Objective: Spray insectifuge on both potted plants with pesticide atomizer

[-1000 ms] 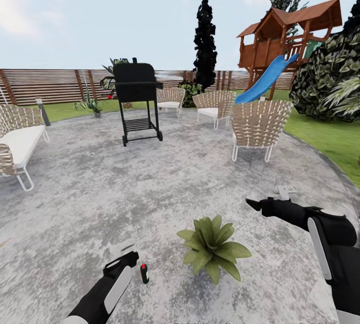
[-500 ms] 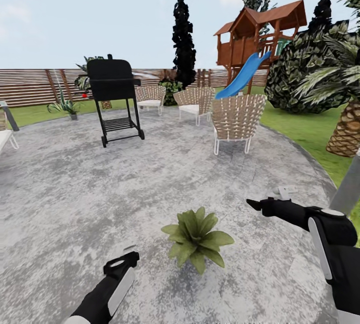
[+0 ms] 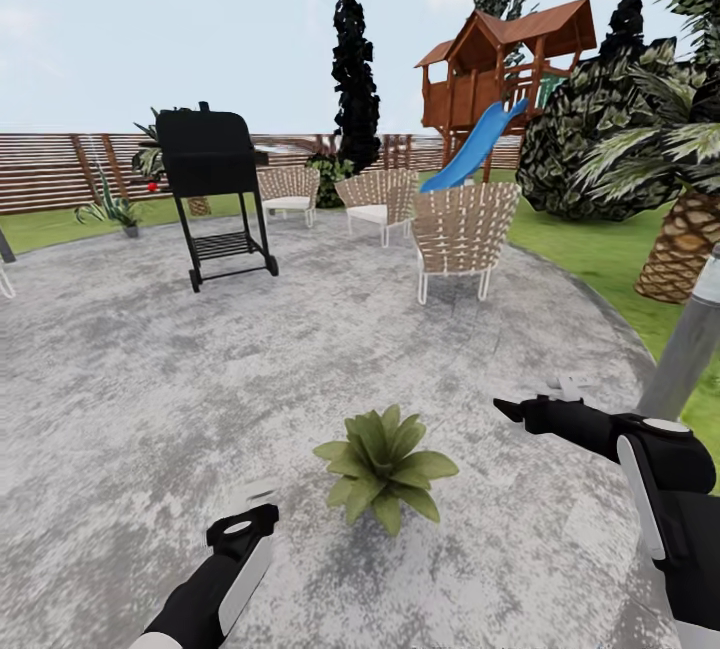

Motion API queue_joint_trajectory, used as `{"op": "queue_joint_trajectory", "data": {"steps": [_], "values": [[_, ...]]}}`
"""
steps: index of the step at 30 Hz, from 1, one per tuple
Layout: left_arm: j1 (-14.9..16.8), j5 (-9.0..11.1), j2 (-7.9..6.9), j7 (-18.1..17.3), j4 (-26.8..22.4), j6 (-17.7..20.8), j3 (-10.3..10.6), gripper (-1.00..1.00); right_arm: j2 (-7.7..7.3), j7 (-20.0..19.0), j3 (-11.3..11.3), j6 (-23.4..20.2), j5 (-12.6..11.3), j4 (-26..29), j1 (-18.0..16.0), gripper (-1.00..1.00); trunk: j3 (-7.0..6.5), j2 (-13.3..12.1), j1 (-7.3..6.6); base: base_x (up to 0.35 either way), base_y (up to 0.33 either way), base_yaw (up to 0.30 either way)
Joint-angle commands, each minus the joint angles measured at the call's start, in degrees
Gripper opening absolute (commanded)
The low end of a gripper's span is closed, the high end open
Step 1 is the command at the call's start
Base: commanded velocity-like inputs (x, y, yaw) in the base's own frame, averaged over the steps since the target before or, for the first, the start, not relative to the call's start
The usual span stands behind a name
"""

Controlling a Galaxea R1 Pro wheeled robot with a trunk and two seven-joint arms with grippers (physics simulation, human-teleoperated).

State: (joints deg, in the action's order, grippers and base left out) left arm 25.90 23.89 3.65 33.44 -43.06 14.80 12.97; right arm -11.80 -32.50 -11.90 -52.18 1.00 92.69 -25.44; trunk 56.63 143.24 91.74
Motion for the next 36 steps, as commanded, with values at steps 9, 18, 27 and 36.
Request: {"op": "queue_joint_trajectory", "data": {"steps": [9,18,27,36], "values": [[-0.11,0.45,-0.26,-0.59,0.60,-0.43,-0.15,1.00,0.01,-0.27,0.02,-0.29,0.08,0.04,-0.05,1.00,0.06,0.03,-0.01,0.000,0.000,-0.231],[-0.15,0.45,-0.54,-1.48,2.58,-0.80,-0.29,1.00,-0.01,-0.28,0.03,-0.29,0.07,0.04,-0.05,1.00,0.06,0.03,-0.01,0.036,0.083,-0.033],[-0.15,0.45,-0.33,-3.07,2.87,-1.26,-0.48,1.00,-0.06,-0.28,0.03,-0.21,0.12,0.04,-0.05,1.00,0.06,0.03,-0.01,0.088,0.227,-0.001],[-0.09,6.65,-0.75,-3.46,1.96,-2.51,-2.17,1.00,-0.06,-0.28,0.03,-0.12,0.10,0.04,-0.05,1.00,1.39,0.11,0.14,0.007,0.020,0.000]]}}
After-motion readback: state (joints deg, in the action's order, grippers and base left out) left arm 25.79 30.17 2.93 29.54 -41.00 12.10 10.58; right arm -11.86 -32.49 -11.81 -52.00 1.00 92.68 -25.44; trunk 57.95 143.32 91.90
